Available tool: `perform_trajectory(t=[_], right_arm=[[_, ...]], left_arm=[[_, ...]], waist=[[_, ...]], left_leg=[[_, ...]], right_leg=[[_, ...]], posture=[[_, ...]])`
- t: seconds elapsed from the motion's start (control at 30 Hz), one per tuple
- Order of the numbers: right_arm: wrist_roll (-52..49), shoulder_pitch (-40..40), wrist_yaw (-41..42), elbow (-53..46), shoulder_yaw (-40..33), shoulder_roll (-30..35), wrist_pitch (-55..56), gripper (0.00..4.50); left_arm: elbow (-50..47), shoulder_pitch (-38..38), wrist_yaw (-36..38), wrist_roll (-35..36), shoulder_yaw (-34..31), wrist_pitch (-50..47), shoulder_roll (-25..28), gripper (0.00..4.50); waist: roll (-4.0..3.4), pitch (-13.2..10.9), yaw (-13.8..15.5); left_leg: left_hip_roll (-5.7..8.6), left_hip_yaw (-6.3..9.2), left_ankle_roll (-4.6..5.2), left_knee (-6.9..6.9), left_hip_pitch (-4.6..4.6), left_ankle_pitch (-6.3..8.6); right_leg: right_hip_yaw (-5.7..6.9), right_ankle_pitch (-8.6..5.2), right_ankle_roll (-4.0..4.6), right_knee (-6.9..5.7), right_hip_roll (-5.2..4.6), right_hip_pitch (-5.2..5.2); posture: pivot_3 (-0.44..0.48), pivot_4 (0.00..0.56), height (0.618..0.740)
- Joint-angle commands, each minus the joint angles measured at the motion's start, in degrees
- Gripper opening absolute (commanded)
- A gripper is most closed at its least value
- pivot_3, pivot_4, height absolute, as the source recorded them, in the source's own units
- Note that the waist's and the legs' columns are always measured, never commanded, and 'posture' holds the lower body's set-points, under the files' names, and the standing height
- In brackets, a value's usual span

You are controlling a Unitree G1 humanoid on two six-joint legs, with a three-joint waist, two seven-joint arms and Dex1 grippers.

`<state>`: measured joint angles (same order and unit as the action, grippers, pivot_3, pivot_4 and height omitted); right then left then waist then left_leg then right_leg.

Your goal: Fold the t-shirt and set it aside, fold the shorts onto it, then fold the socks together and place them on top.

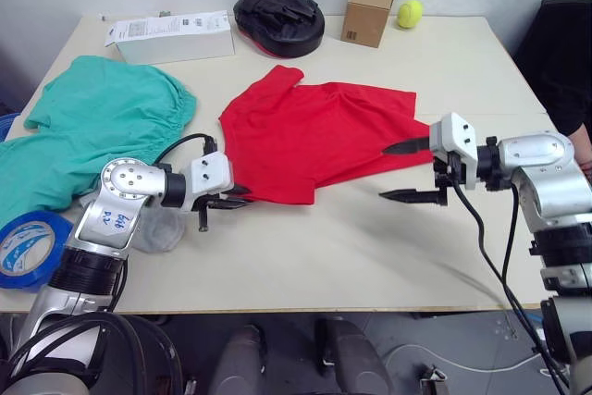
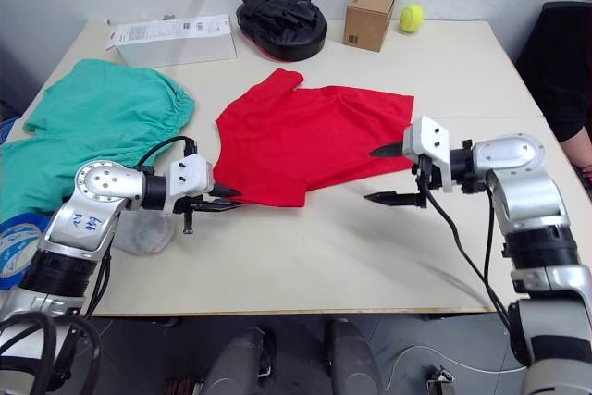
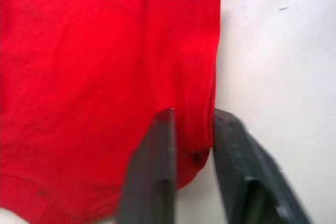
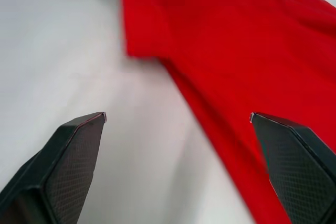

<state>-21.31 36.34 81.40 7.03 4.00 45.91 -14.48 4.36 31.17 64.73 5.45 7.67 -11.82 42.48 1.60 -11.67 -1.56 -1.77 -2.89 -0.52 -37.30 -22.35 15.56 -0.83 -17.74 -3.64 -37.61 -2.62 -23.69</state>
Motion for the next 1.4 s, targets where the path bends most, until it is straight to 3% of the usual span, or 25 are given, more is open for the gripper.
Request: perform_trajectory(t=[0.03, 0.23, 0.7, 0.8, 0.9, 1.1, 1.2, 1.4], right_arm=[[-7.83, -0.80, -0.01, -10.53, -3.50, 1.77, -8.78, 4.50], [-10.20, -1.62, -2.10, -15.85, -3.67, 1.21, -12.99, 4.50], [-11.06, -2.82, -4.95, -16.57, -4.75, 1.63, -13.99, 4.50], [-11.48, -2.89, -5.64, -17.03, -5.08, 1.39, -14.52, 4.50], [-12.31, -2.88, -6.61, -17.36, -5.53, 1.12, -15.30, 4.50], [-12.84, -3.62, -7.51, -18.00, -5.67, 1.27, -15.46, 4.50], [-12.91, -3.85, -7.79, -18.06, -5.64, 1.28, -15.31, 4.50], [-12.73, -3.75, -7.92, -17.66, -5.42, 1.27, -14.98, 4.50]], left_arm=[[-2.04, 1.36, 0.80, 1.11, -1.75, 1.41, 1.44, 2.01], [-1.81, 0.86, 2.42, 0.07, -0.32, 5.13, 2.07, 2.01], [4.26, 2.54, 3.09, -5.83, 4.41, 16.83, 1.52, 2.01], [6.28, 3.36, 2.96, -6.75, 4.79, 18.12, 1.36, 1.47], [6.44, 3.25, 3.74, -6.59, 4.97, 18.15, 1.36, 0.51], [5.67, 2.95, 4.74, -5.65, 4.74, 17.16, 1.25, 0.51], [5.45, 3.42, 5.07, -4.06, 3.93, 14.76, 0.60, 0.01], [5.07, 4.96, 4.66, -1.43, 2.43, 7.36, -0.53, 0.01]], waist=[[0.00, 0.00, -0.16], [0.00, 0.00, -0.03], [0.00, 0.00, -0.01], [0.00, 0.00, -0.06], [0.00, 0.00, -0.06], [0.00, 0.00, -0.04], [0.00, 0.00, -0.03], [0.00, 0.00, -0.01]], left_leg=[[0.00, -0.01, 0.00, 0.00, 0.01, 0.00], [0.00, 0.02, 0.00, 0.02, 0.04, 0.00], [0.02, 0.01, 0.01, 0.07, -0.01, 0.00], [0.02, 0.01, 0.01, 0.04, -0.01, 0.00], [0.02, 0.00, 0.01, 0.05, 0.00, 0.00], [0.01, 0.02, 0.01, 0.06, -0.02, 0.00], [0.01, 0.02, 0.01, 0.06, -0.01, 0.00], [0.01, 0.02, 0.01, 0.03, -0.02, 0.00]], right_leg=[[-0.01, 0.00, 0.00, -0.01, -0.02, 0.00], [0.00, -0.01, 0.02, -0.01, -0.03, 0.01], [0.01, -0.01, 0.02, 0.10, -0.04, 0.00], [0.01, -0.01, 0.01, 0.09, -0.04, 0.00], [0.01, -0.01, 0.01, 0.08, -0.04, 0.00], [0.03, -0.01, 0.01, 0.10, -0.04, 0.00], [0.03, -0.01, 0.01, 0.09, -0.04, 0.00], [0.04, -0.01, 0.01, 0.08, -0.03, 0.00]], posture=[[0.000, 0.150, 0.740], [0.000, 0.150, 0.740], [0.000, 0.150, 0.740], [0.000, 0.150, 0.740], [0.000, 0.150, 0.740], [0.000, 0.150, 0.740], [0.000, 0.150, 0.740], [0.000, 0.150, 0.740]])
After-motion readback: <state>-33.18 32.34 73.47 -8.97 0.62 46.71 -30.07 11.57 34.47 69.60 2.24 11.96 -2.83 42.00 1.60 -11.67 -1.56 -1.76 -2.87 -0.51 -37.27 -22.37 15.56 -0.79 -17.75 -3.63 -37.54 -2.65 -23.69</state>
